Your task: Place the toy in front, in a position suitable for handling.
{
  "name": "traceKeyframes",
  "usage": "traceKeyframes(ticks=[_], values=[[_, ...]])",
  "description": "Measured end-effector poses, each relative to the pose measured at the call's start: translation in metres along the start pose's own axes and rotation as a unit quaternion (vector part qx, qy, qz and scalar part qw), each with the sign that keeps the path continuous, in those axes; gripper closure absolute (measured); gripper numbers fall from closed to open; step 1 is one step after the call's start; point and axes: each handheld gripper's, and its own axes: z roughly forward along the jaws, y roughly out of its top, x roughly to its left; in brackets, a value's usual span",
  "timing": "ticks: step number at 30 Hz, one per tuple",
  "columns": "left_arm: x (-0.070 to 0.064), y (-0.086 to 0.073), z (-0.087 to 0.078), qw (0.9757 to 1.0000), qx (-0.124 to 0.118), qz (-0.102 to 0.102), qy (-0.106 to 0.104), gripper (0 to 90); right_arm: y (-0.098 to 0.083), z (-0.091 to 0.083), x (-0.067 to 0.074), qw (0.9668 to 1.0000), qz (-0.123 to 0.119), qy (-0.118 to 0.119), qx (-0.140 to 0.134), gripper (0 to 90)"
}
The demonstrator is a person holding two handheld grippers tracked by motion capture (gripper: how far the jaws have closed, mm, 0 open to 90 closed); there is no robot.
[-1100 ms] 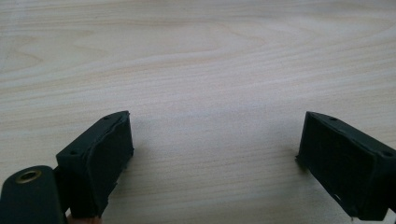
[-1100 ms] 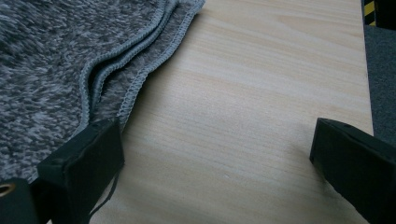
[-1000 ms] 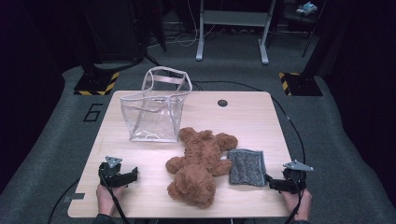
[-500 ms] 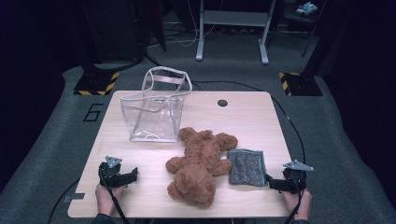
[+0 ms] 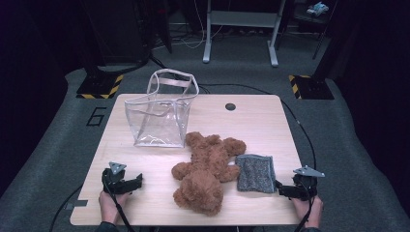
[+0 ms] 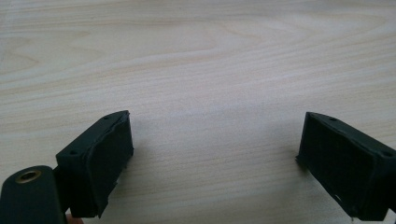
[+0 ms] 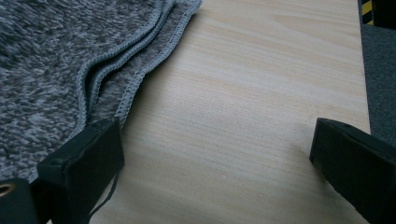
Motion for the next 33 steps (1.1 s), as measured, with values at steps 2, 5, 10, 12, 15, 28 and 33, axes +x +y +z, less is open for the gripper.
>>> traceKeyframes(ticks=[2,5,10,12,15,28,33], values=[[0.001,0.000,0.000,1.0000,0.000,0.003,-0.003,10.0,0.000,0.000,0.000,1.0000,0.000,0.000,0.000,2.3],[0.004,0.003,-0.001,0.9998,0.012,0.012,-0.011,10.6,0.000,0.000,0.000,1.0000,0.001,-0.001,0.000,2.4],[0.010,0.015,-0.007,0.9996,0.003,0.004,-0.027,11.1,0.000,0.000,0.000,1.0000,0.001,0.000,0.000,2.4],[0.011,0.024,-0.009,0.9995,-0.001,0.009,-0.029,11.2,0.000,0.000,0.000,1.0000,0.001,0.000,0.000,2.4],[0.014,0.041,-0.012,0.9991,-0.010,0.017,-0.037,11.3,0.000,0.000,0.000,1.0000,0.001,0.000,0.000,2.4],[0.021,0.104,-0.021,0.9970,-0.034,0.040,-0.057,13.0,0.000,0.000,0.000,1.0000,0.000,0.000,0.000,2.4],[0.024,0.127,-0.022,0.9961,-0.041,0.042,-0.066,14.4,0.000,0.000,0.000,1.0000,0.000,0.000,0.001,2.4]])
